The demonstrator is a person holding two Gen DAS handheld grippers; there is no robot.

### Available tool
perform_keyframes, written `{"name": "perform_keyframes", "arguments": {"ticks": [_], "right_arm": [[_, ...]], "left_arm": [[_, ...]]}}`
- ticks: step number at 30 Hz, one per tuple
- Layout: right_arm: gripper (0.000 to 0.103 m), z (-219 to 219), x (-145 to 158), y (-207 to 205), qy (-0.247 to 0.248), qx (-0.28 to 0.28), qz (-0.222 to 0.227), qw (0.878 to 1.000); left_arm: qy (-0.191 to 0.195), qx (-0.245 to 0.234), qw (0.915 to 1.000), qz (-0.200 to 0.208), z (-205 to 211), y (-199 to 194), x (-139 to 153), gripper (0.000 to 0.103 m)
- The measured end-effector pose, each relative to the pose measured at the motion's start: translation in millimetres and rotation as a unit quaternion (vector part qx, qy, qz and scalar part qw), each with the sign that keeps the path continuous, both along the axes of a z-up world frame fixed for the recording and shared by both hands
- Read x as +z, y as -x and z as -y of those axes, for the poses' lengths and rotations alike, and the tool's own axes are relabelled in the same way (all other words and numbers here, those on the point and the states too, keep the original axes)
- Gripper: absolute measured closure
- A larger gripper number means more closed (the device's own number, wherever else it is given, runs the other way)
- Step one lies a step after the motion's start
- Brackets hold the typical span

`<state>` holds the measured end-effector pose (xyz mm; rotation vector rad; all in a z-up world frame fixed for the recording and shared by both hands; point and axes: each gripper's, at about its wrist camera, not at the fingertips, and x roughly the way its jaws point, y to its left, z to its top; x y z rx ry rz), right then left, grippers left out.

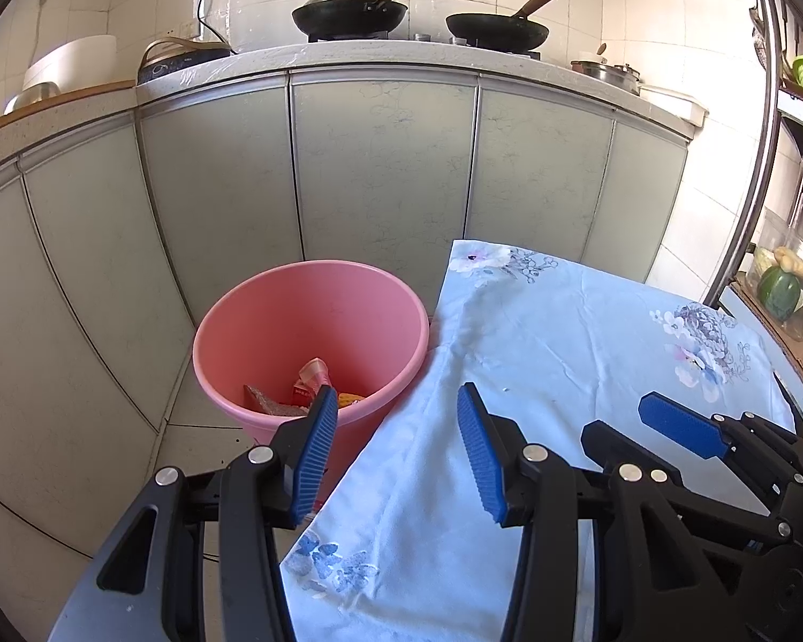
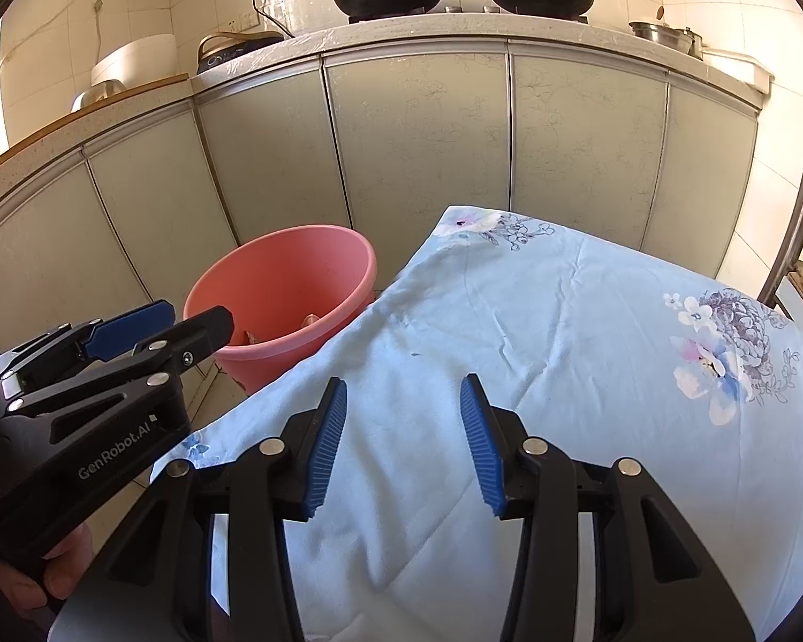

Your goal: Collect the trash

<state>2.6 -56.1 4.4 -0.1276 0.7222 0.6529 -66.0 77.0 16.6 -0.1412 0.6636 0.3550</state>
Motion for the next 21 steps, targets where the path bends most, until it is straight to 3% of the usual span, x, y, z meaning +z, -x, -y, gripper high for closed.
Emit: {"name": "perform_keyframes", "arguments": {"ticks": [21], "right_arm": [[0.058, 23, -2, -6, -0.005, -0.031, -0.006, 0.999]], "left_arm": [[0.0, -0.04, 0.999, -0.017, 10, -18, -1, 0.056]]}}
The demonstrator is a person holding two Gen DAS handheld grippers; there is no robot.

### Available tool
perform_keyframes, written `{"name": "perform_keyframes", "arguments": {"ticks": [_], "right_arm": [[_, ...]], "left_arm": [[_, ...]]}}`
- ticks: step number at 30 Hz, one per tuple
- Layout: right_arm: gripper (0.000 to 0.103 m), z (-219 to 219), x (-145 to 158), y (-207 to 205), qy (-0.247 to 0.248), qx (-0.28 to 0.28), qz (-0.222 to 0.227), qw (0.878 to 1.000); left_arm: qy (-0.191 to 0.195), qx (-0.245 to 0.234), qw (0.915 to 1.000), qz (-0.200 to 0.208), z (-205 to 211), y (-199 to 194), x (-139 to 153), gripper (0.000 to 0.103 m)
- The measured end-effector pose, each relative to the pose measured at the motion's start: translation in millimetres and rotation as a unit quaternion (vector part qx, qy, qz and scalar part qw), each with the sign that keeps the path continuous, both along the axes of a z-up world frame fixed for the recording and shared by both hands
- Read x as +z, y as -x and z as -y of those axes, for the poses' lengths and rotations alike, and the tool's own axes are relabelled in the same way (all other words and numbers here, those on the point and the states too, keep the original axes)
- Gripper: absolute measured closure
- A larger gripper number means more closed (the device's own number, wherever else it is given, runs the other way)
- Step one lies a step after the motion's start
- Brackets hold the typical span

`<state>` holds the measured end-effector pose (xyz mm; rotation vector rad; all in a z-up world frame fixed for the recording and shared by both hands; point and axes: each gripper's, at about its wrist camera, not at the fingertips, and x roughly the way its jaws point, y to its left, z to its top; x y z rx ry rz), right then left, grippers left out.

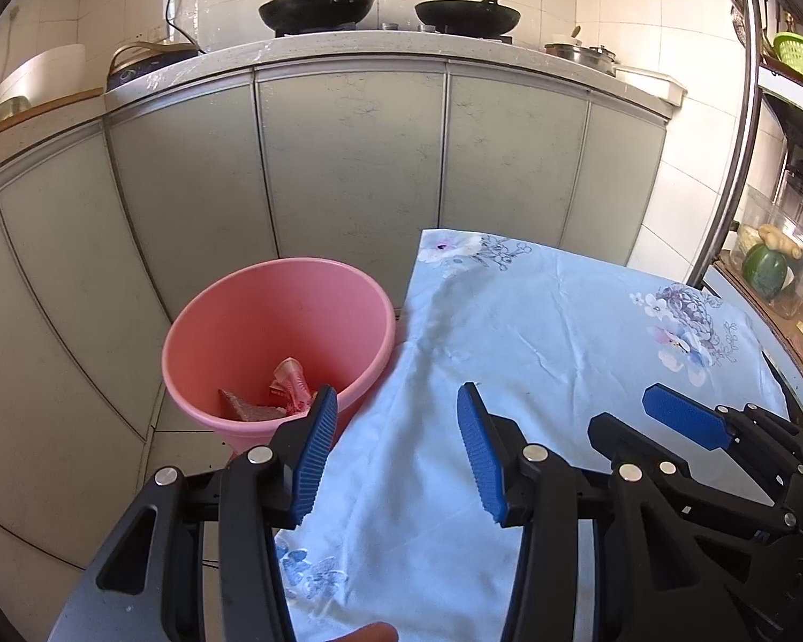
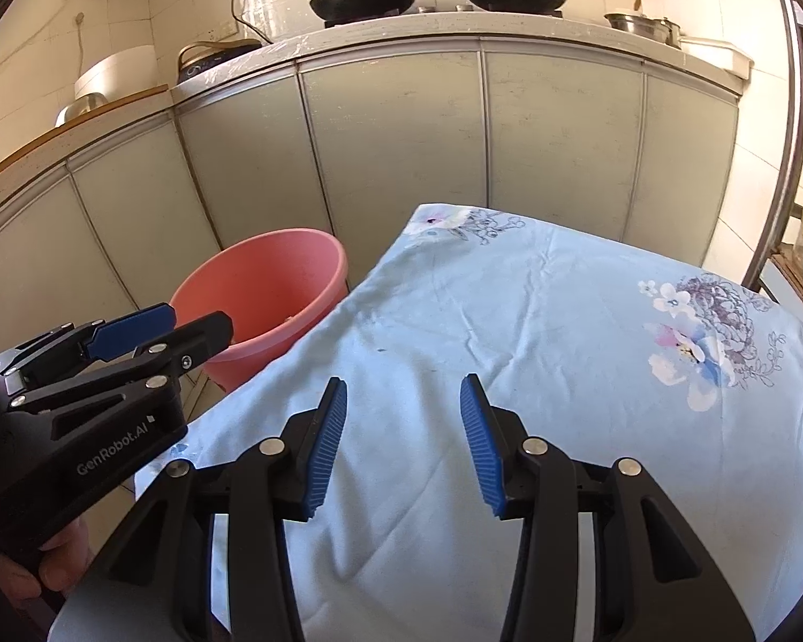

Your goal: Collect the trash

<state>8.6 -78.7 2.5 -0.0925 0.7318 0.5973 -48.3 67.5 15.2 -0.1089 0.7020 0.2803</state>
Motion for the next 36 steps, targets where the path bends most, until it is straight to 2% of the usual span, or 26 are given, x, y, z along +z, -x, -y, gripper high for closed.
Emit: {"name": "perform_keyframes", "arguments": {"ticks": [7, 11, 18, 23, 27, 29, 30, 36], "right_arm": [[0.058, 40, -5, -20, 0.006, -0.052, -0.012, 0.999], [0.058, 74, -15, -35, 0.019, -0.094, -0.025, 0.995], [0.058, 156, -40, -64, 0.047, -0.186, -0.074, 0.979], [0.058, 207, -54, -79, 0.045, -0.244, -0.107, 0.963], [0.058, 223, -66, -86, 0.041, -0.256, -0.135, 0.956], [0.058, 223, -66, -85, 0.05, -0.256, -0.129, 0.957], [0.058, 223, -66, -84, 0.054, -0.256, -0.128, 0.957], [0.058, 238, -68, -84, 0.06, -0.264, -0.116, 0.956]], "left_arm": [[-0.008, -0.041, 0.9991, -0.009, 14, -28, -4, 0.056], [0.002, -0.068, 0.9975, -0.021, 20, -50, -12, 0.056], [0.024, -0.1, 0.9927, -0.062, 16, -97, -43, 0.057], [0.014, -0.106, 0.9903, -0.089, 9, -118, -62, 0.057], [0.008, -0.109, 0.9877, -0.112, 8, -128, -77, 0.057], [0.021, -0.108, 0.9853, -0.131, 4, -133, -85, 0.056], [0.024, -0.106, 0.986, -0.126, 3, -133, -84, 0.056], [-0.003, -0.116, 0.9836, -0.138, 10, -136, -88, 0.048]]}}
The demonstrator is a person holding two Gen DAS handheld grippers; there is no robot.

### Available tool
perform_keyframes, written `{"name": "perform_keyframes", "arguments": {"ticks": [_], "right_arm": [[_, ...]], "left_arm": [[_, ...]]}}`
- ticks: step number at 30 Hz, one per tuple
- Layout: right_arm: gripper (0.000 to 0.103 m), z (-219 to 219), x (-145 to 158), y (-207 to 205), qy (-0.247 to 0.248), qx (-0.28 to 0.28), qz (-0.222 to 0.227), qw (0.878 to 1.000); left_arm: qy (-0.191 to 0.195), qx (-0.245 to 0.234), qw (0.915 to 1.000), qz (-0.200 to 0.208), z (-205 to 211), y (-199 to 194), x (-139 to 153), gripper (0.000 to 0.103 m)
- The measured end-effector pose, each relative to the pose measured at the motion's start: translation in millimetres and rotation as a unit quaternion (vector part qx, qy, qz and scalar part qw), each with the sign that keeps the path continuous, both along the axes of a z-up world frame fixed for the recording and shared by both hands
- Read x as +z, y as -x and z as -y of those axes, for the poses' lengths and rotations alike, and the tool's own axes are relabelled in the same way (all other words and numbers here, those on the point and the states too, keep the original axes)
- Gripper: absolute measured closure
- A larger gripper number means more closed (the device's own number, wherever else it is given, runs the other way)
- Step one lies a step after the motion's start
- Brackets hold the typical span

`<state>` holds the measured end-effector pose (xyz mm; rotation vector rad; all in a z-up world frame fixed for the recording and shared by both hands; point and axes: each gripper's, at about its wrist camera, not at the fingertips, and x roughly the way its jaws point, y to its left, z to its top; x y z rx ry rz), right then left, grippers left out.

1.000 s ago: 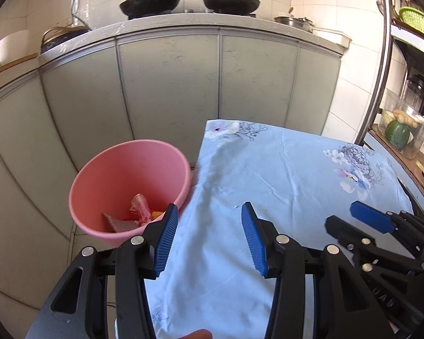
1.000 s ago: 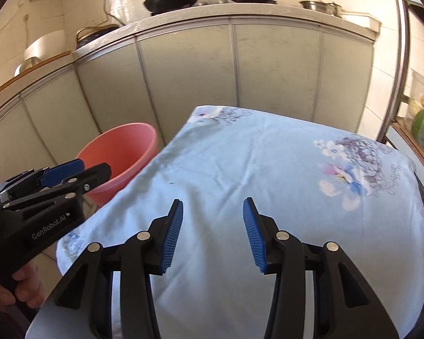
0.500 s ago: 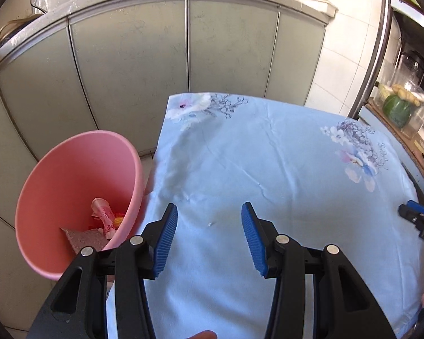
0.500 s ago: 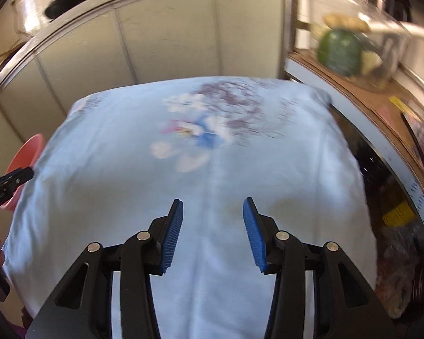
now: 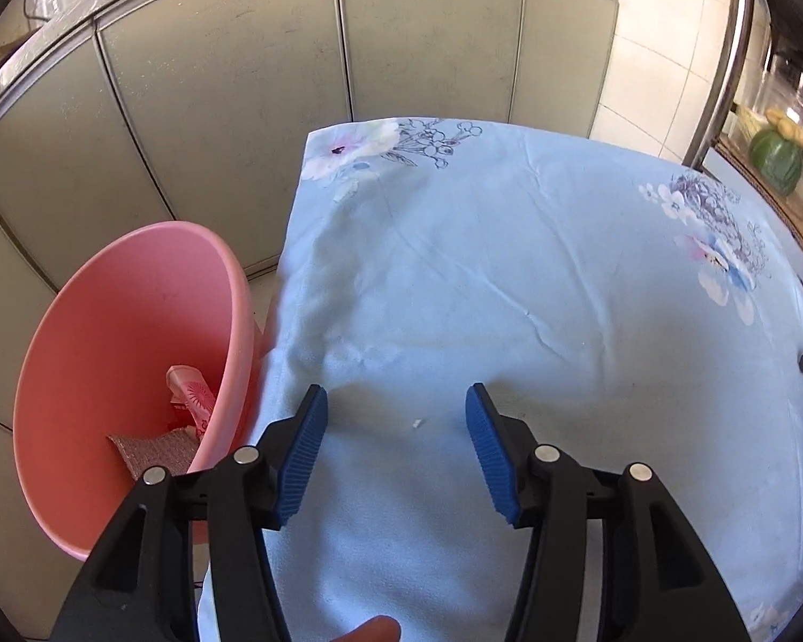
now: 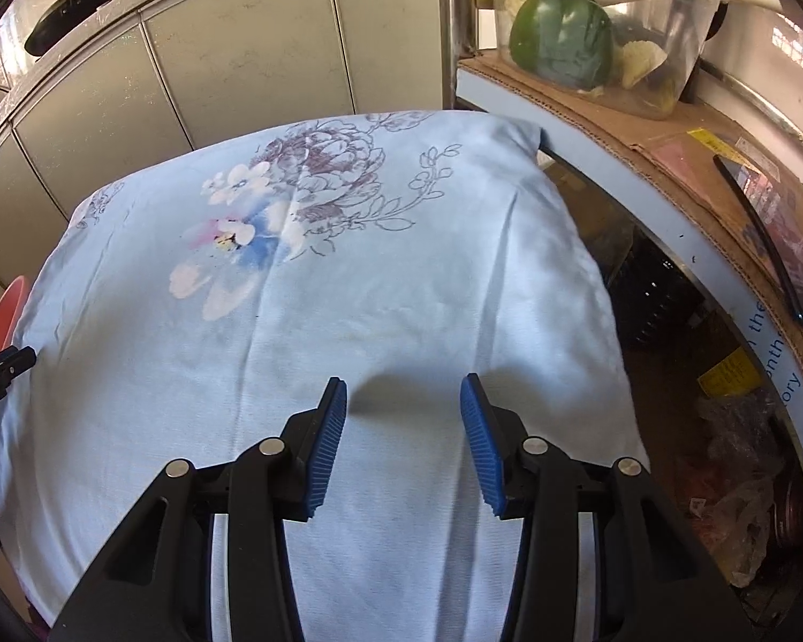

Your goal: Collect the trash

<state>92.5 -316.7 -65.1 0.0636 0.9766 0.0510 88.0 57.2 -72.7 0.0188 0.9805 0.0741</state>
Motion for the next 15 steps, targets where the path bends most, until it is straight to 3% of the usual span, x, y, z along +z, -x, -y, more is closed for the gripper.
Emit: {"name": "perform_keyframes", "arguments": {"ticks": [5, 10, 15], "right_arm": [[0.053, 0, -3, 2, 0.022, 0.013, 0.015, 1.0], [0.019, -11, -7, -2, 0.022, 0.043, 0.014, 0.999], [0.014, -17, -10, -3, 0.033, 0.048, 0.012, 0.998]], "left_arm": [[-0.005, 0.001, 0.9999, 0.009, 3, -5, 0, 0.04], [-0.003, -0.001, 0.9998, 0.019, 6, -10, -1, 0.03], [0.002, -0.012, 0.9998, 0.016, 9, -12, -3, 0.021]]}}
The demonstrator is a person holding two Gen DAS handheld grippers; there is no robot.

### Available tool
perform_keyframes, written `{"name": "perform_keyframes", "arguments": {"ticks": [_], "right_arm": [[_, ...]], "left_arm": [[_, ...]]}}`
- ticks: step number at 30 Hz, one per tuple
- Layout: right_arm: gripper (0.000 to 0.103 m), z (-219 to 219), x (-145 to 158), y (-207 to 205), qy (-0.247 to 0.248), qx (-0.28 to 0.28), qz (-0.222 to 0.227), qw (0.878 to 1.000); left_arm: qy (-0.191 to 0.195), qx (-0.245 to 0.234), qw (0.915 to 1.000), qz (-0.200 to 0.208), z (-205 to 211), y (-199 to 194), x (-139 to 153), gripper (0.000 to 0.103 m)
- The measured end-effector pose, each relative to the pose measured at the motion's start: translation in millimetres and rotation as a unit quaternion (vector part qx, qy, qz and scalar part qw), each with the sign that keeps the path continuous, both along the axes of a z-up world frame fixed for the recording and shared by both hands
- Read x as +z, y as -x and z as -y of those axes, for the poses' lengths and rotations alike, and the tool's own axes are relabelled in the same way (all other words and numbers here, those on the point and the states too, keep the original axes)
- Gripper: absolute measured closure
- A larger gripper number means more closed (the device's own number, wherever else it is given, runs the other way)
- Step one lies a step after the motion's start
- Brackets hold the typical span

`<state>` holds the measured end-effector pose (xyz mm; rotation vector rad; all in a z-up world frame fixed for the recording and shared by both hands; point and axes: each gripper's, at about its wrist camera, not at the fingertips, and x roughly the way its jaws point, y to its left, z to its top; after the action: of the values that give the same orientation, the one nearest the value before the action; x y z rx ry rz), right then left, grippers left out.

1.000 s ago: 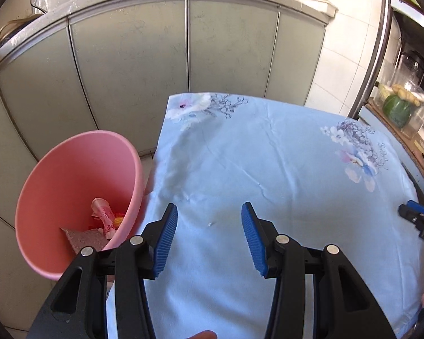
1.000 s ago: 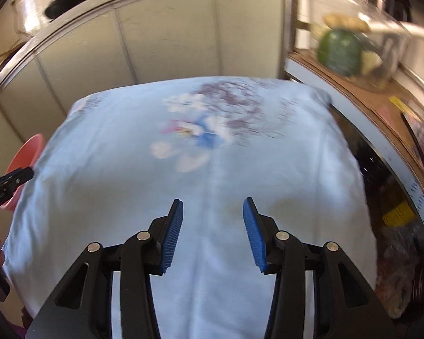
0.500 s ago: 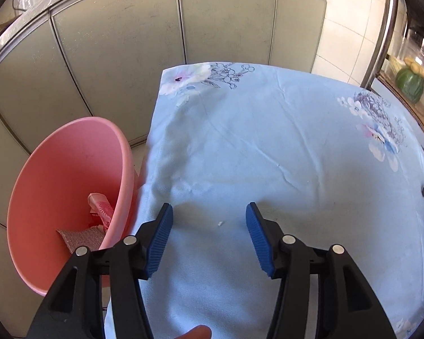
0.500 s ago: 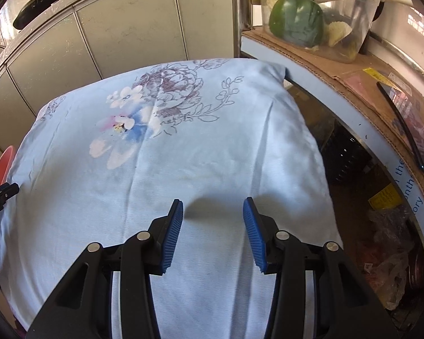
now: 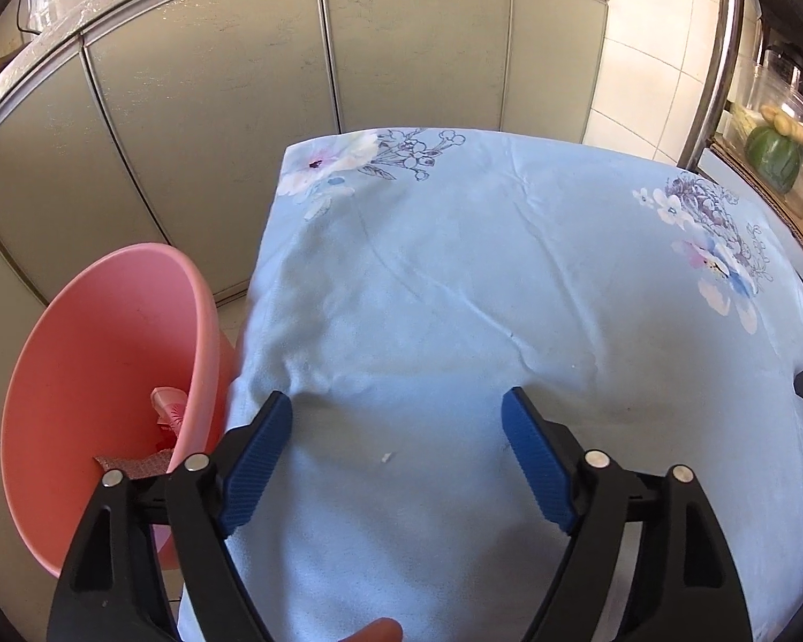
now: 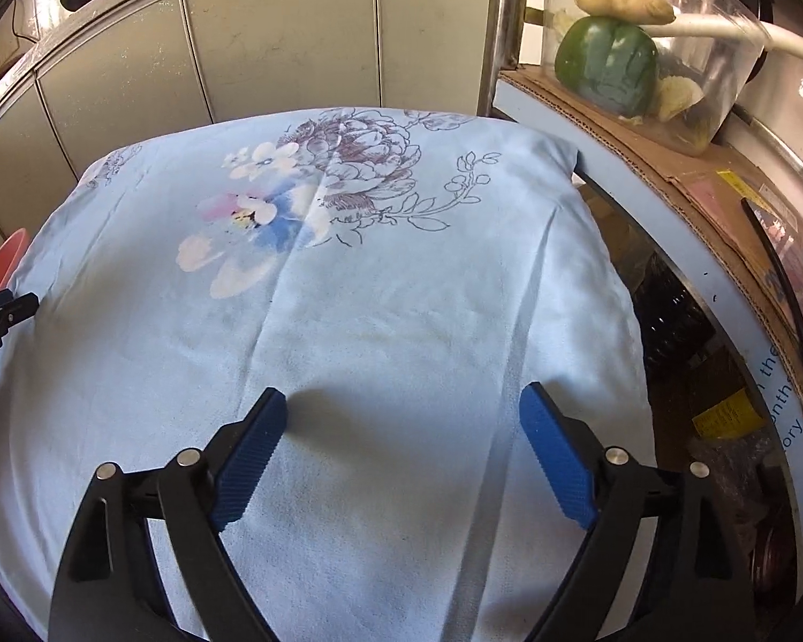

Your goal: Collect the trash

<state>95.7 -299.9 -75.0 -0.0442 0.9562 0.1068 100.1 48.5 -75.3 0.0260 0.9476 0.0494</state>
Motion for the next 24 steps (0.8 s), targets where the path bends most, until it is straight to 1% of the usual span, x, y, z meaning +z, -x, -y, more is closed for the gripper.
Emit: {"name": "perform_keyframes", "arguments": {"ticks": [7, 18, 24], "right_arm": [[0.014, -1.2, -0.6, 0.0, 0.0, 0.0, 0.0, 1.0], [0.012, -1.9, -1.1, -0.5, 0.0, 0.0, 0.0, 1.0], [0.007, -4.5, -2.3, -1.1, 0.001, 0.004, -0.003, 1.0]], "left_arm": [[0.0, -0.011, 0.9999, -0.005, 4.6, -3.3, -2.3, 0.012], [0.0, -0.014, 0.9999, -0.007, 6.0, -3.9, -2.6, 0.01], [0.0, -0.014, 0.9999, -0.007, 6.4, -4.2, -2.5, 0.009]]}}
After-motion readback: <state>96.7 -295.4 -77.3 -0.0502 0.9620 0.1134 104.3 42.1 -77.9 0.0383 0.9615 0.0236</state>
